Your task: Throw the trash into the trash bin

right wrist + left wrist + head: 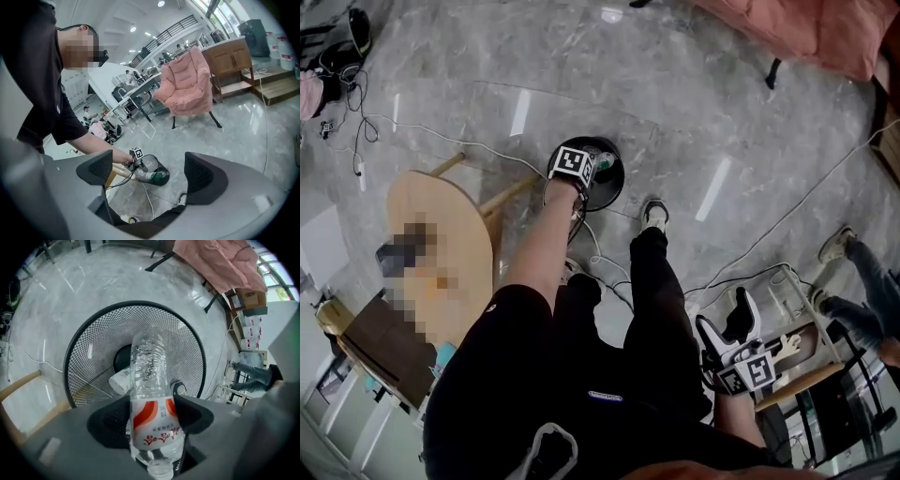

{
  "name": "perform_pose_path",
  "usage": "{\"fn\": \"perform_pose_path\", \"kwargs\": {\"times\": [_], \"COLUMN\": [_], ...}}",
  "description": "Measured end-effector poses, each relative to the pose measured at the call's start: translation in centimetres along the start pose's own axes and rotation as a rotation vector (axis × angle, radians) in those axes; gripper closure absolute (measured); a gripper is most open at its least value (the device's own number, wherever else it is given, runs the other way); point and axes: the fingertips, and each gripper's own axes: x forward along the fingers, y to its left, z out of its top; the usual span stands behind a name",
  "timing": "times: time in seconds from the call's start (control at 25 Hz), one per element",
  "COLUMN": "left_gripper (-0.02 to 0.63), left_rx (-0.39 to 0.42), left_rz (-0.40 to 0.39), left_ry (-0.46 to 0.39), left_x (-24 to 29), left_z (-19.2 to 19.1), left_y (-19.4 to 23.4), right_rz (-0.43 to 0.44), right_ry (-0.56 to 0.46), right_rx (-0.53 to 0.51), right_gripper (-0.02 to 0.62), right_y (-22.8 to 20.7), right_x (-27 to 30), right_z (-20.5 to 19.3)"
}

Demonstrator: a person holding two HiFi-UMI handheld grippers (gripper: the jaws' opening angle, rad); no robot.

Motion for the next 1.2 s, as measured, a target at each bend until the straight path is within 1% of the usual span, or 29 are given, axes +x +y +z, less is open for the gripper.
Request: {"fn": "perform_pose_path", "kwargs": {"times": [0.2,0.32,0.48,0.6,0.72,0.8,0.88,0.96,1.04,1.08,1.2], "left_gripper": [0.304,0.299,0.298,0.296,0.294,0.291,0.268,0.242,0.242,0.242,0.244], "left_rx": [-0.036,-0.06,-0.088,-0.102,-0.106,-0.104,-0.095,-0.083,-0.069,-0.062,-0.051], "left_rz": [-0.04,-0.067,-0.088,-0.109,-0.122,-0.125,-0.124,-0.127,-0.135,-0.14,-0.177], "left_ry": [0.009,0.009,-0.012,-0.027,-0.033,-0.04,-0.06,-0.077,-0.105,-0.137,-0.294], "left_x": [0.9,1.4,1.1,0.6,0.3,0.3,0.1,-0.3,-1.0,-1.6,-4.8], "left_z": [1.1,1.3,1.9,2.1,2.0,2.0,2.2,2.1,1.7,1.7,1.6], "left_y": [0.2,0.0,-0.5,-0.8,-0.9,-0.8,-0.6,-0.5,-0.6,-0.7,-1.8], "right_rz": [0.022,0.019,0.0,0.017,0.044,0.046,0.039,0.043,0.057,0.064,0.091], "right_ry": [-0.005,0.008,0.054,0.053,0.019,0.032,0.059,0.063,0.051,0.049,0.058], "right_rx": [0.027,0.027,0.014,0.004,-0.021,-0.019,-0.006,-0.009,-0.025,-0.032,-0.047], "right_gripper": [0.087,0.087,0.087,0.087,0.087,0.086,0.087,0.087,0.086,0.086,0.087], "right_y": [0.8,1.0,0.7,1.0,1.5,1.6,1.8,2.0,2.2,2.3,3.3], "right_x": [0.9,1.1,0.8,0.7,0.8,0.8,0.9,1.0,0.9,1.0,1.5], "right_z": [-0.4,-0.8,-1.6,-1.6,-1.4,-1.7,-2.2,-2.6,-2.7,-2.7,-2.2]}}
